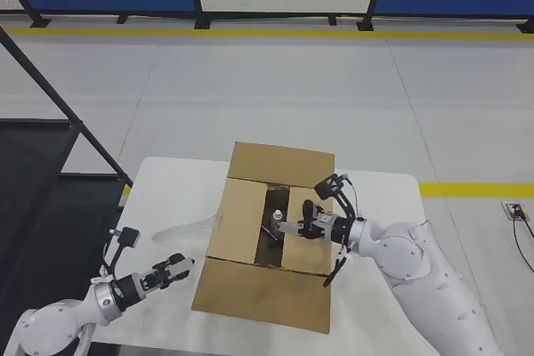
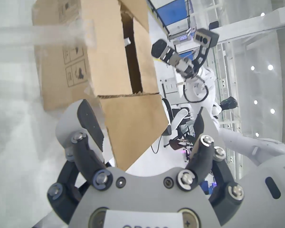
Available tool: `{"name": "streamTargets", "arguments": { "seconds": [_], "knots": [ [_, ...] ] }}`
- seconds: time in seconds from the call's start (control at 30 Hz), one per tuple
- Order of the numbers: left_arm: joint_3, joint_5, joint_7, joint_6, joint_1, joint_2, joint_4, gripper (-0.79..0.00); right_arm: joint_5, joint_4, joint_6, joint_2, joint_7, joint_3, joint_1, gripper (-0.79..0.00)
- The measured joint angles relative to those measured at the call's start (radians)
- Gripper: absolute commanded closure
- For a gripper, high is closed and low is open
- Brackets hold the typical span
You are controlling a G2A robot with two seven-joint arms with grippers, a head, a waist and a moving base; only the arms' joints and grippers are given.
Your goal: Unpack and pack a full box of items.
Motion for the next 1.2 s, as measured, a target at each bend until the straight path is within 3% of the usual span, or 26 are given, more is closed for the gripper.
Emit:
{"name": "streamTargets", "arguments": {
  "seconds": [0.3,0.5,0.8,1.2],
  "knots": [
    [0.007,-0.042,-0.212,-0.049,0.013,0.022,0.065,-0.785,-0.076,0.188,0.143,-0.027,-0.3,0.0,0.08,-0.785],
    [0.038,-0.074,-0.324,-0.078,0.01,0.033,0.081,-0.785,-0.063,0.342,0.161,-0.051,-0.412,-0.019,0.151,-0.785],
    [0.076,-0.141,-0.324,-0.092,-0.014,0.041,0.097,-0.785,0.06,0.596,0.057,-0.099,-0.375,-0.073,0.271,-0.785],
    [0.079,-0.228,-0.265,-0.102,-0.016,0.05,0.07,-0.785,0.303,0.81,-0.238,-0.131,-0.229,-0.05,0.36,-0.785]
  ]
}}
